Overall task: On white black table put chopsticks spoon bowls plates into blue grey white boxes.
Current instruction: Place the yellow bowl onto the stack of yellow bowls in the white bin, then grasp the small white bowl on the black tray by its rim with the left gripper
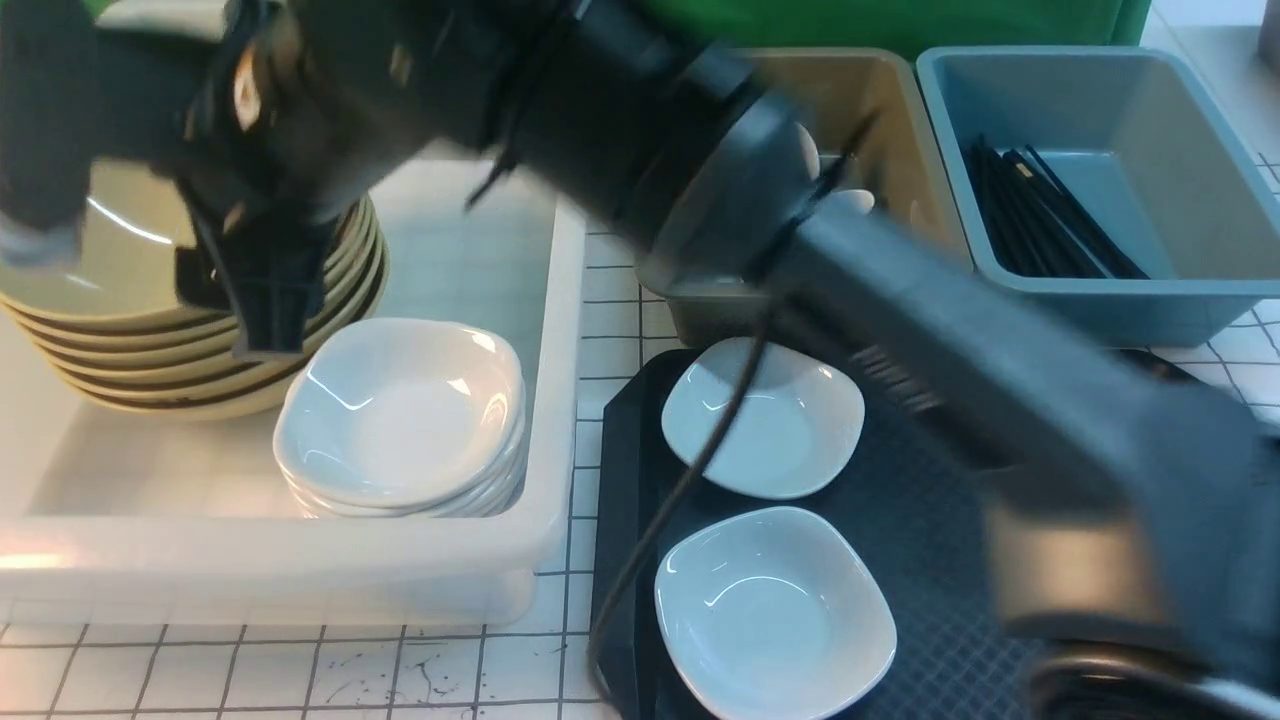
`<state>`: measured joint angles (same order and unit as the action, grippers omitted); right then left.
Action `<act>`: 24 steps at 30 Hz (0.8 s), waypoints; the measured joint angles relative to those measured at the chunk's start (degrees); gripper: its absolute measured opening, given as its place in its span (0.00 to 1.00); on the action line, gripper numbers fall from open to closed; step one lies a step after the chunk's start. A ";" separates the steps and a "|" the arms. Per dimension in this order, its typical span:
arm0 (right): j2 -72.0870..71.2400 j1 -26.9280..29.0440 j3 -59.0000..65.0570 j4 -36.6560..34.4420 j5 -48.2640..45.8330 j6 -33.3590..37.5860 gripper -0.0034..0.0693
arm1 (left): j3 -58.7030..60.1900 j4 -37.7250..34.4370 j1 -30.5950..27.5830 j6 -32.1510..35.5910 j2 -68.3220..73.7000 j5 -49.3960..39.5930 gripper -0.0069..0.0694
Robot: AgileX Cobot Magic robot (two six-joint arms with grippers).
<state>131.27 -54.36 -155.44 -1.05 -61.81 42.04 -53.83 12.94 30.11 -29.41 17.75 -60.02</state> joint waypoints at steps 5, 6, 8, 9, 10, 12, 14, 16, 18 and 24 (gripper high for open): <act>-6.41 0.00 -0.11 1.85 -5.24 -12.30 0.64 | 0.00 -9.69 0.00 5.74 4.73 1.76 0.09; -7.41 0.00 -0.11 3.09 -5.24 -15.63 0.60 | 0.00 -11.06 0.00 6.54 6.00 2.26 0.09; -9.18 0.00 0.41 6.83 -5.24 -22.61 0.50 | 0.00 -14.40 0.00 8.95 9.33 2.94 0.09; -10.41 0.00 1.57 9.14 -5.24 -25.89 0.44 | 0.00 -16.06 0.00 10.38 10.98 3.06 0.09; -12.08 0.00 3.50 11.15 -5.24 -28.54 0.38 | 0.00 -17.73 0.00 11.70 12.42 3.06 0.09; -17.02 0.00 9.72 13.64 -5.29 -31.87 0.26 | 0.00 -21.61 0.00 13.90 14.99 3.21 0.09; -24.00 0.00 18.61 14.47 -5.29 -34.35 0.16 | 0.00 -24.96 0.00 15.94 16.65 3.52 0.09; -28.92 0.00 23.75 14.61 -5.29 -35.73 0.12 | 0.00 -26.99 0.00 17.05 17.91 3.80 0.09; -39.35 0.00 38.12 14.66 -5.29 -39.46 0.09 | 0.00 -30.12 0.00 19.44 22.04 5.36 0.09; -62.65 0.00 67.89 14.68 -5.29 -49.64 0.08 | -1.10 -33.20 1.55 22.44 35.22 10.69 0.09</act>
<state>68.62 -54.36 -87.55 13.62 -67.09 -7.60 -54.93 -20.26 31.66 -6.97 52.97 -49.34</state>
